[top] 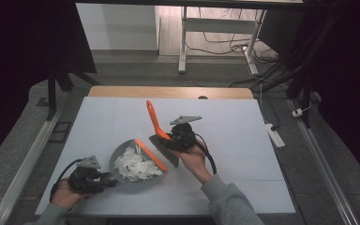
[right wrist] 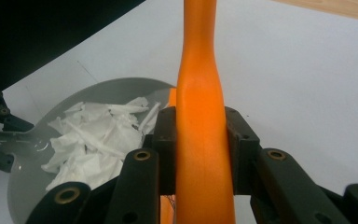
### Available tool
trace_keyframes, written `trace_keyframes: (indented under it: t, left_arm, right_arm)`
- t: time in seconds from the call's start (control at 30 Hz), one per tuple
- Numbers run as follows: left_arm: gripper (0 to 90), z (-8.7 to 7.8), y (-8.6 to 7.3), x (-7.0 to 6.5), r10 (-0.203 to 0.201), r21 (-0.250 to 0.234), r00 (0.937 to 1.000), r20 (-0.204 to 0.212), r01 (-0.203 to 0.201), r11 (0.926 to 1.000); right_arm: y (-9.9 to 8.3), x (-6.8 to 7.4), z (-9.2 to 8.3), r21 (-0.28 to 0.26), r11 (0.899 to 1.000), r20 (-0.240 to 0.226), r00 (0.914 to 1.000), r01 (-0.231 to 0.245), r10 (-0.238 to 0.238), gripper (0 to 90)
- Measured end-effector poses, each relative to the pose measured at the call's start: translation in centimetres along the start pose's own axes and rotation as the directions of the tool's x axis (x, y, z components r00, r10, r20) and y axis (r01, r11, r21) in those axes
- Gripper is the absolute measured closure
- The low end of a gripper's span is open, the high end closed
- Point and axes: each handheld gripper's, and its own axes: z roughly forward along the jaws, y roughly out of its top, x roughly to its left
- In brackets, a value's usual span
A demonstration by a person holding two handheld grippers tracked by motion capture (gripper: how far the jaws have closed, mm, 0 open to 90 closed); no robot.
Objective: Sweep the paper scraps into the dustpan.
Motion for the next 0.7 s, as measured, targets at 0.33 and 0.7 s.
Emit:
trace_keyframes:
  t: [0.33, 0.7]
  left_arm:
    - [61.9, -1.9, -0.5, 1.5, -0.115, -0.116, 0.9910, -0.069, 0.106, 0.9876]
    - [61.9, -1.9, -0.2, 1.4, -0.164, -0.143, 0.9809, -0.105, 0.148, 0.9786]
  right_arm:
    - [-0.9, -1.7, -2.3, -0.029, 0.999, 0.013, 0.9998, -0.015, 0.015, 70.4]
    - [-2.0, -3.2, -4.4, -0.053, 0.998, 0.008, 0.9997, -0.023, 0.024, 70.4]
